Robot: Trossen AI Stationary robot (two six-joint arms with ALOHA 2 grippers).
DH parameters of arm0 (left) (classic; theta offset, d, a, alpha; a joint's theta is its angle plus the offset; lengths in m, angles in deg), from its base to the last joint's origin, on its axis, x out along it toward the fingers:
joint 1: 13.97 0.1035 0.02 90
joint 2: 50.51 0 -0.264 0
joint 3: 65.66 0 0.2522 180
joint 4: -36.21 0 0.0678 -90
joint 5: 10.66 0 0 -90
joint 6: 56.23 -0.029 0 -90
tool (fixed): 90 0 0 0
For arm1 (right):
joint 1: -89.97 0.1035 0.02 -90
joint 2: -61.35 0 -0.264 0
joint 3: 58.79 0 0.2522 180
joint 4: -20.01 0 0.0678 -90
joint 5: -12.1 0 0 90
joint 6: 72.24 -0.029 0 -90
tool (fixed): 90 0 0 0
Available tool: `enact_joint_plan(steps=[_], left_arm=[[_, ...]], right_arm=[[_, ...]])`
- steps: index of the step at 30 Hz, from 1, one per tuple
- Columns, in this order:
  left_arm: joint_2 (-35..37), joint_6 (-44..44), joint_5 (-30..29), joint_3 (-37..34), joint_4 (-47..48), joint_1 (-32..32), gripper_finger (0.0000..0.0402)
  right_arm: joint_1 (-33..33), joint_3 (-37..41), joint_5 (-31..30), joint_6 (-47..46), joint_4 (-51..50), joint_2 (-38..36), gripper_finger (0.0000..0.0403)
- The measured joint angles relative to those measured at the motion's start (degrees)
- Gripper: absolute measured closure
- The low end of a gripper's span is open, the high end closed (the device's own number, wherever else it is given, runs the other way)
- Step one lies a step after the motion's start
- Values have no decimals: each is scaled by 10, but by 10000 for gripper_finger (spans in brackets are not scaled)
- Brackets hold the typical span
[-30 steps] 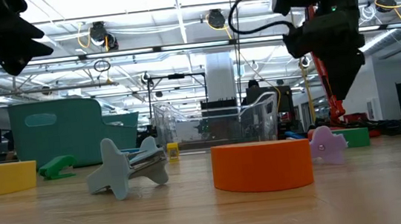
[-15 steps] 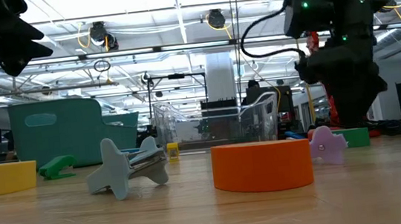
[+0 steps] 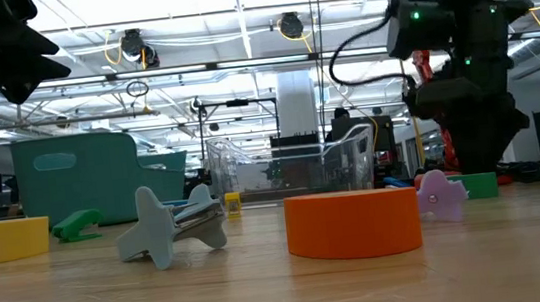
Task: Pick and place Stapler, Stapler remover, tape
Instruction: Put the green tape into the transparent bin
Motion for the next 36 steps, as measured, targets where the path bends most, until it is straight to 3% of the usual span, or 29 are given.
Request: enact_joint_plan(steps=[9, 20, 27, 32, 36], left_arm=[[0, 0, 0, 0, -4, 0, 238], [0, -1, 0, 0, -9, 0, 238], [0, -1, 0, 0, -9, 0, 238], [0, -1, 1, 0, -9, 0, 238], [0, -2, 1, 0, -9, 0, 238]], right_arm=[[0, 26, 8, -11, 41, 19, 258], [0, 28, 10, -6, 34, 1, 369], [0, 30, 104, -8, 50, -98, 369], [0, 30, 180, 40, 177, -184, 368], [0, 30, 228, 114, 333, -225, 368]])
